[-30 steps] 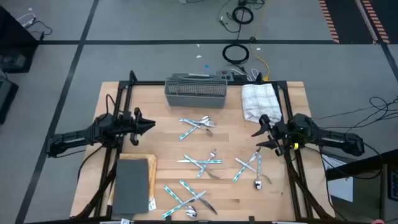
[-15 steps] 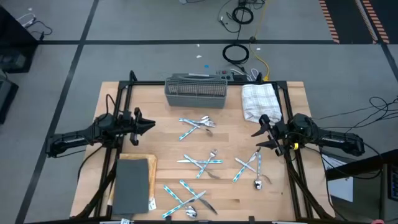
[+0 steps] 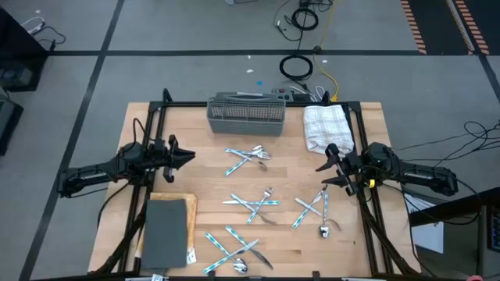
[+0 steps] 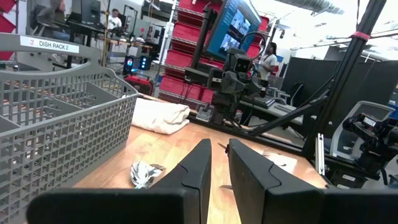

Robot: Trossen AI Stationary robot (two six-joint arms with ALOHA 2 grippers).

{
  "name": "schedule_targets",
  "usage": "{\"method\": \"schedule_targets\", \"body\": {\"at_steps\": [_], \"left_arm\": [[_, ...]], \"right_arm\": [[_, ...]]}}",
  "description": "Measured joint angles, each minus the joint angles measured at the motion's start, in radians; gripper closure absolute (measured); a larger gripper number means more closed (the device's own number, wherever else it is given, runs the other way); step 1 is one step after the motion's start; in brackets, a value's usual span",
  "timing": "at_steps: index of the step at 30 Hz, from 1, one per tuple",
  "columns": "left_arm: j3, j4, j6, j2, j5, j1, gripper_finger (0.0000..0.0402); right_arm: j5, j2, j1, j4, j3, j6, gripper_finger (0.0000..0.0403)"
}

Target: Sort silverware

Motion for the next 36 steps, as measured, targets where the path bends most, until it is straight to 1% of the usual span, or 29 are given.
{"method": "schedule_targets", "body": {"at_steps": [14, 18, 20, 24, 28, 30, 32, 34, 36], "left_arm": [[0.000, 0.000, 0.000, 0.000, 0.000, 0.000, 0.0340], [0.000, 0.000, 0.000, 0.000, 0.000, 0.000, 0.0340], [0.000, 0.000, 0.000, 0.000, 0.000, 0.000, 0.0340], [0.000, 0.001, 0.001, 0.000, -0.003, 0.000, 0.0340], [0.000, 0.018, -0.001, 0.000, -0.034, 0.000, 0.0340], [0.000, 0.037, -0.002, 0.000, -0.034, 0.000, 0.0340], [0.000, 0.090, -0.002, 0.002, -0.051, 0.000, 0.0340], [0.000, 0.169, -0.011, 0.002, -0.057, 0.000, 0.0340], [0.000, 0.257, -0.079, 0.002, -0.050, 0.000, 0.0340]], "right_arm": [[0.008, 0.000, 0.000, 0.013, 0.000, 0.015, 0.0215], [0.005, 0.000, 0.000, 0.060, 0.000, 0.185, 0.0215], [0.032, 0.000, 0.000, 0.095, 0.000, 0.294, 0.0215], [0.147, 0.000, 0.000, 0.202, 0.000, 0.584, 0.0215], [0.334, 0.000, 0.000, 0.271, 0.000, 0.778, 0.0215], [0.430, 0.000, 0.000, 0.267, 0.000, 0.806, 0.0215], [0.503, 0.001, 0.000, 0.259, 0.000, 0.812, 0.0215], [0.545, 0.000, 0.000, 0.264, 0.000, 0.812, 0.0215], [0.576, 0.000, 0.000, 0.264, 0.000, 0.813, 0.0215]]}}
